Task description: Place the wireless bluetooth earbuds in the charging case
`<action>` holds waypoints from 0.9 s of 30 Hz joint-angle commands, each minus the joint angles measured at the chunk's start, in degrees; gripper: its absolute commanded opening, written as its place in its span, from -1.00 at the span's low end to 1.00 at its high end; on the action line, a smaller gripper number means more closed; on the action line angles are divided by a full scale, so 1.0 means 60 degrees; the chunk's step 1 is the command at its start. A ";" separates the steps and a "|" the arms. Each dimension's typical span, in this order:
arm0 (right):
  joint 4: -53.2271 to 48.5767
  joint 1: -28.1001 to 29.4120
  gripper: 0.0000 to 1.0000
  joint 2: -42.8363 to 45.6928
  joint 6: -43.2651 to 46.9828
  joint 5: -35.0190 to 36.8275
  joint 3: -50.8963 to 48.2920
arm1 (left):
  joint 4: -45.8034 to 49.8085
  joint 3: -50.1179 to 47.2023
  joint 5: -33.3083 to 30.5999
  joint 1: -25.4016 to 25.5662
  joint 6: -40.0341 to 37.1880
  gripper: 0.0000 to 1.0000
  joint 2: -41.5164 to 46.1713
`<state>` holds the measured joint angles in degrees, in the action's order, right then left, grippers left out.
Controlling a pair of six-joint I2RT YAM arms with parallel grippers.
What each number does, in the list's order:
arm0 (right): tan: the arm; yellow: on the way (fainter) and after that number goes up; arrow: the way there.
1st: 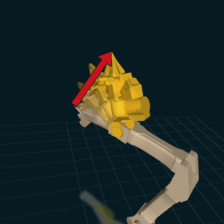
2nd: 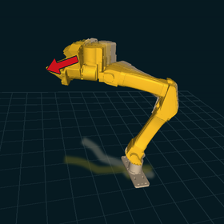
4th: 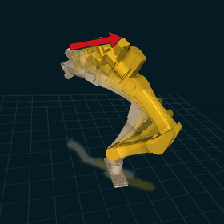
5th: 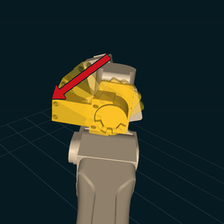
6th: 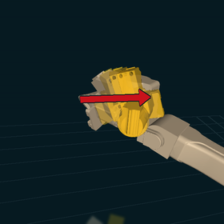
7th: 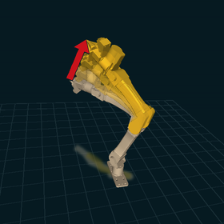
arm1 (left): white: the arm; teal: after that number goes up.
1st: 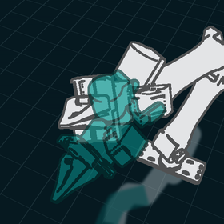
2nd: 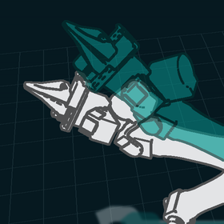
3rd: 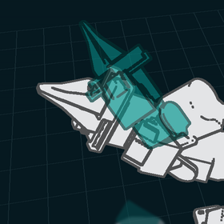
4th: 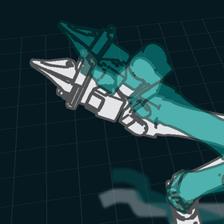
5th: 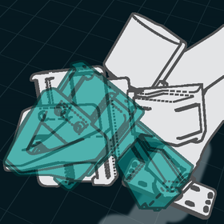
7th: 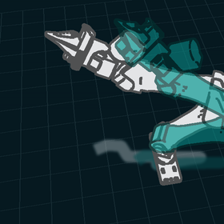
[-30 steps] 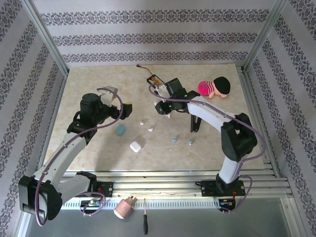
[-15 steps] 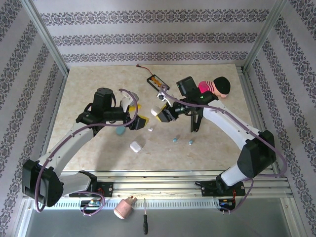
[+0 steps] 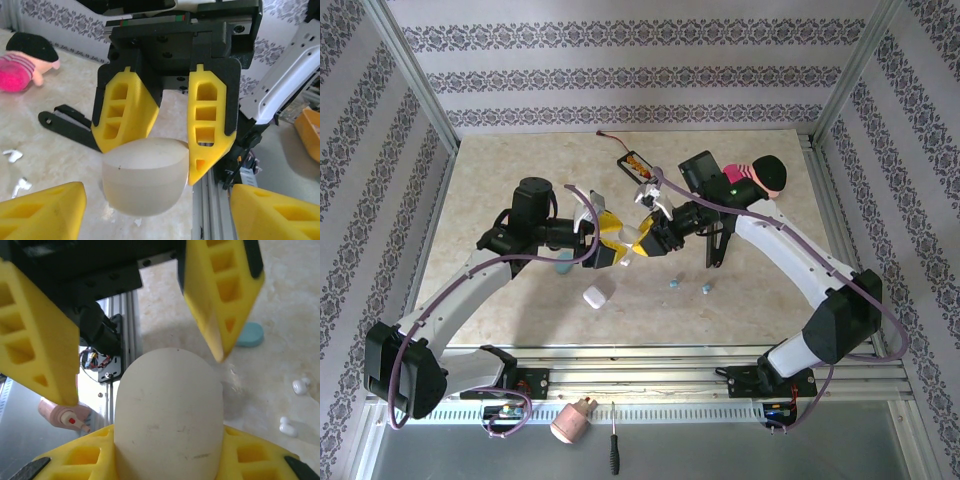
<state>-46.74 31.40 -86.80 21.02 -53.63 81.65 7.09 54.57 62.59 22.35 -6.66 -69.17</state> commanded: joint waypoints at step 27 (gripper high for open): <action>-0.0764 0.0294 -0.34 -0.0301 0.1080 -0.0523 0.0808 | -0.1477 -0.0328 0.1437 0.0201 0.0301 -0.51 0.0320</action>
<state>-52.10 32.51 -87.94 27.00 -57.12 85.54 2.28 53.17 67.70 22.87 -2.83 -69.12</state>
